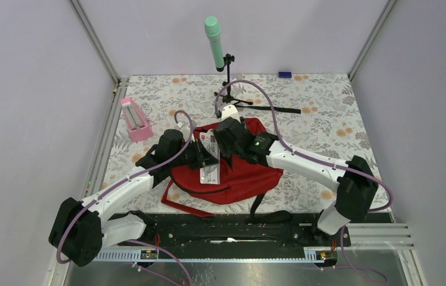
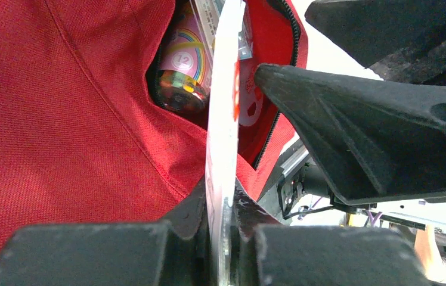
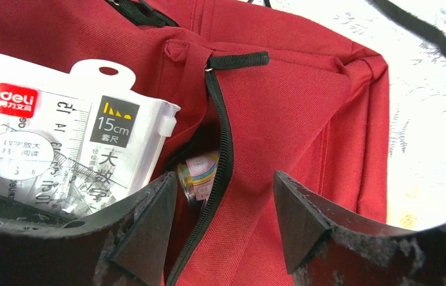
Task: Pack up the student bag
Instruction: Place the stationery in the student bag.
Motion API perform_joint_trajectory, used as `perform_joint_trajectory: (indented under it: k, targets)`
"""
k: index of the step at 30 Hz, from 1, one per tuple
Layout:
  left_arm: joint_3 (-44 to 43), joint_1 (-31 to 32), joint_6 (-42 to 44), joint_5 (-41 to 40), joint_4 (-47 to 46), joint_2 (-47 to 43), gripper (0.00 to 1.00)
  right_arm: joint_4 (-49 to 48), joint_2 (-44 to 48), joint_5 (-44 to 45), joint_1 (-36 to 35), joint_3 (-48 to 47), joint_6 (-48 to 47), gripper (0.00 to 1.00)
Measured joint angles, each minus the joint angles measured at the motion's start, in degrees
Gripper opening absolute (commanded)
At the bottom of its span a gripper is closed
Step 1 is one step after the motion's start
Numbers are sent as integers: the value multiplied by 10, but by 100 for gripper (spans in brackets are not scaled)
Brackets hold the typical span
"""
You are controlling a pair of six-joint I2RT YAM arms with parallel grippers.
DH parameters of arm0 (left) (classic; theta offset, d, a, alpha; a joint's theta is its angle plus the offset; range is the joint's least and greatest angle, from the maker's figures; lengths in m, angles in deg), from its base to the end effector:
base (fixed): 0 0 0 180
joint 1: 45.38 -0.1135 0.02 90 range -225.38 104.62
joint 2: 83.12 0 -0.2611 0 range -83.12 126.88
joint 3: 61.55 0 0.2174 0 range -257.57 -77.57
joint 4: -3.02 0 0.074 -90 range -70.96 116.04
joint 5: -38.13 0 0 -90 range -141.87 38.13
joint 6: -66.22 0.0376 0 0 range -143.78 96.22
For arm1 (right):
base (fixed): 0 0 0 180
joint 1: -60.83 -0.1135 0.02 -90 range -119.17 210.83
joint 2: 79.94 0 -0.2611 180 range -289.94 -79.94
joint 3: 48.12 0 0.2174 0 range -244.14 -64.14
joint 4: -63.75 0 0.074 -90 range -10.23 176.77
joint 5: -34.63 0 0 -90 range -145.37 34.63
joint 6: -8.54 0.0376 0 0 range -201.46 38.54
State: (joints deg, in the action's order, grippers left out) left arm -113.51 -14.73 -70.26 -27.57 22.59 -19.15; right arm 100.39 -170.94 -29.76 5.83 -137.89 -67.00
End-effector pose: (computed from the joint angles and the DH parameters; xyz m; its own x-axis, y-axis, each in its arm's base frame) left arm 0.1730 -0.1205 0.2462 -0.8659 -0.2551 -0.4304 0.2009 0.6104 -0.7661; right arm 0.2009 0.2586 0.3037 -0.4765 -0.2880 -0.8307 -0.4378 0.8971 -0.0598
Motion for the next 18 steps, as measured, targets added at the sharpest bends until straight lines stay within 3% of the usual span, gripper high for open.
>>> perform_joint_trajectory:
  k: [8,14,18]
  targets:
    - [0,0,1,0,-1,1,0,17,-38,97,-29,-23,-47,37]
    - [0,0,-2,9,-2,17,0,31,-44,130,-31,-24,-65,3]
    - [0,0,-9,30,-7,32,0,35,-44,131,-31,-26,-65,0]
